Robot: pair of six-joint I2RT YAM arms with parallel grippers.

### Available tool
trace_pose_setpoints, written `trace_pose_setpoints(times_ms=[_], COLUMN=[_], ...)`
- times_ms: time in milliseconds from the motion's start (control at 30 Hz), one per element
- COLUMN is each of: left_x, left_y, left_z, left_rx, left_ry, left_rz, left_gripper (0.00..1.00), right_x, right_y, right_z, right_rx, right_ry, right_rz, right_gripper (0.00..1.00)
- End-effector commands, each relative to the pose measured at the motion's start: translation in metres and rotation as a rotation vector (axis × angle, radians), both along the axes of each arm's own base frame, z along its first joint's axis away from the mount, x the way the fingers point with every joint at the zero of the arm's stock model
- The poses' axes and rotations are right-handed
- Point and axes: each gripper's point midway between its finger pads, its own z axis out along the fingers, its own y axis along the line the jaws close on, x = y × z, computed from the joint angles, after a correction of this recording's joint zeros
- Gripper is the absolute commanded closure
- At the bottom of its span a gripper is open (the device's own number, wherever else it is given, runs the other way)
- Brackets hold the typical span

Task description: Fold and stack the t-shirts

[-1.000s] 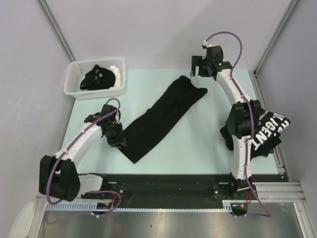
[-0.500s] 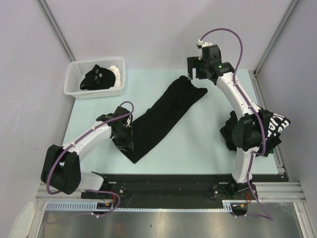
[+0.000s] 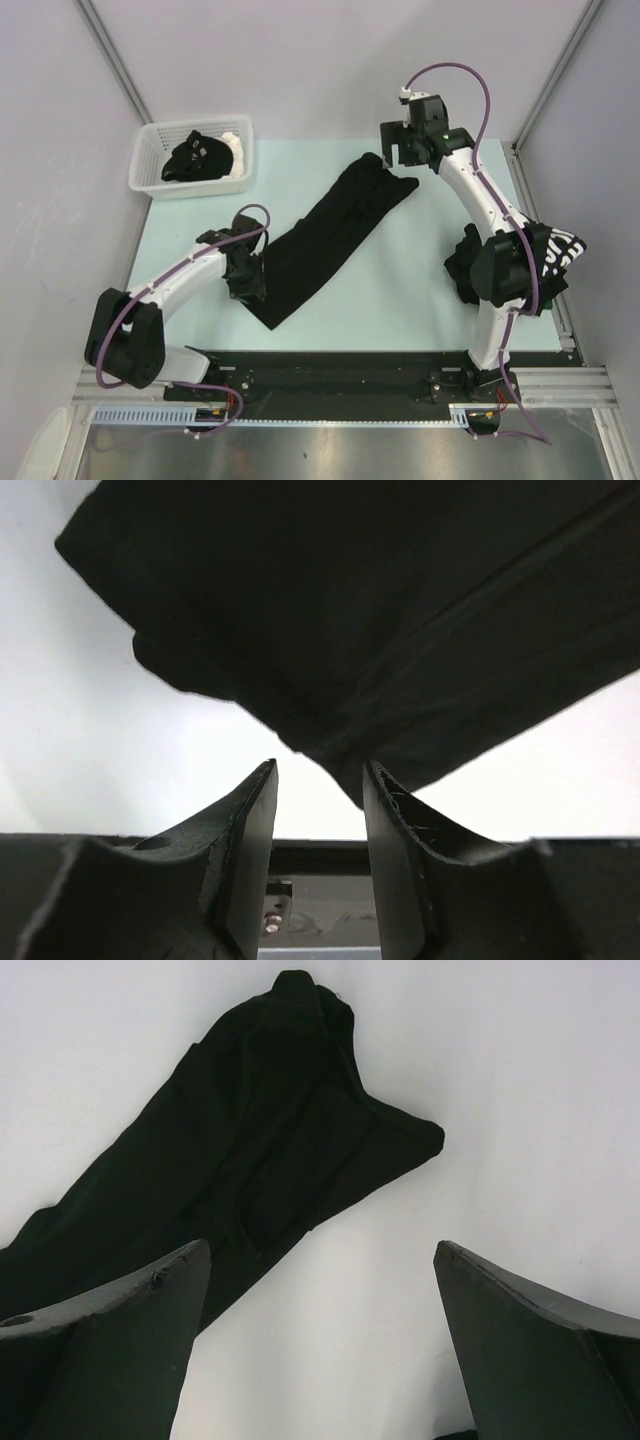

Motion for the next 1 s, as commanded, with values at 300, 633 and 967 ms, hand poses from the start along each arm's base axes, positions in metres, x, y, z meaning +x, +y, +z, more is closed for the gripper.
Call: trace_pose_setpoints(times_ms=[300, 633, 967], left_x=[0.012, 0.006, 0.005], left_y=[-0.005, -0.004, -0.005], left_z=[-0.026, -0.027, -0.007], left_rx=[0.003, -0.001, -0.01], left_ry=[-0.006, 0.003, -0.004], left_rz=[0.026, 0.02, 0.0], left_gripper=[0.62, 0.9, 1.0], right_x=[-0.023, -0.025, -0.021], right_y=[-0.012, -0.005, 0.003], right_z=[0.054, 0.051, 0.045], right_rx=[0.042, 0.031, 0.056], right_ry=[-0.084, -0.063, -0.056], right_rz=[0.012, 0.019, 0.017], right_gripper=[0.0, 0.0, 0.0])
